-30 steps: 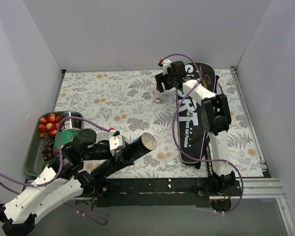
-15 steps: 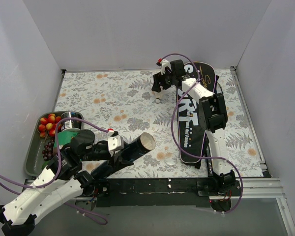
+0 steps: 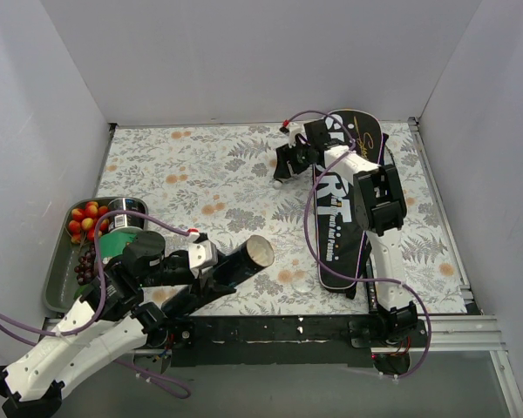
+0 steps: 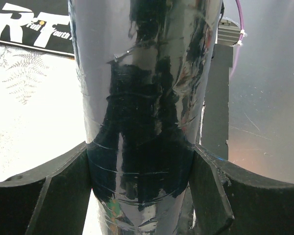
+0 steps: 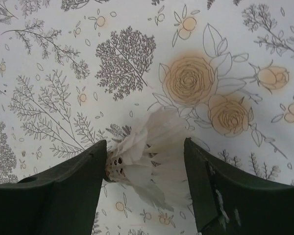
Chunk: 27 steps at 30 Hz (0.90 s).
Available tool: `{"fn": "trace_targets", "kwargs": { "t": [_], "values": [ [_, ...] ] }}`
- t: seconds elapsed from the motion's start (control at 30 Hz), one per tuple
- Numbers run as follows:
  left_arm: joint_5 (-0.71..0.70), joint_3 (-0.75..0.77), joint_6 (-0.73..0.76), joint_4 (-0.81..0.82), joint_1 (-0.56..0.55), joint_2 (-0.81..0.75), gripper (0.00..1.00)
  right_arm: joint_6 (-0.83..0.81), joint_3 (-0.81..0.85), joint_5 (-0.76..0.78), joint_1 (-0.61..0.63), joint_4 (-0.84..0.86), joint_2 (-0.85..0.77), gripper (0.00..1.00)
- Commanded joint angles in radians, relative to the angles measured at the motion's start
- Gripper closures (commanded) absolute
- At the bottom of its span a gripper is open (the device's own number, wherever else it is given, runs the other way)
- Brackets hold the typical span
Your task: Pack up the badminton gear
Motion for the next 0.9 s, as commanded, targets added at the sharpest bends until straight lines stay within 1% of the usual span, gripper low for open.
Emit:
{"fn": "trace_targets", "kwargs": {
  "t": [0.0, 0.1, 0.23, 0.37, 0.47, 0.57, 0.67, 0.87],
  "values": [
    [0.019, 0.007, -0.002, 0.019, -0.002, -0.011, 0.79, -0.025, -0.096, -0.03, -0.01, -0.002, -0.119, 0.31],
    [0.027, 0.01, -0.005, 0.017, -0.002, -0.012, 0.79, -0.027, -0.151, -0.037, -0.009, 0.01, -0.165, 0.34],
    [0.036, 0.012, -0.008, 0.017, -0.002, -0.02, 0.79, -0.016, -0.29, -0.042, -0.009, 0.07, -0.256, 0.37],
    [0.042, 0.013, -0.016, 0.019, -0.002, -0.024, 0.79, -0.011, -0.355, -0.056, -0.009, 0.09, -0.31, 0.39],
    [0.045, 0.013, -0.02, 0.016, -0.002, -0.028, 0.79, -0.013, -0.377, -0.063, -0.009, 0.081, -0.333, 0.44],
    [0.047, 0.017, -0.022, 0.017, -0.002, -0.026, 0.79, -0.019, -0.395, -0.067, -0.009, 0.056, -0.346, 0.51],
    [0.048, 0.018, -0.019, 0.019, -0.002, -0.023, 0.79, -0.011, -0.42, -0.068, -0.009, 0.061, -0.364, 0.55],
    [0.053, 0.02, -0.019, 0.02, -0.002, -0.018, 0.79, 0.004, -0.403, -0.094, -0.009, 0.016, -0.323, 0.57]
  ]
}}
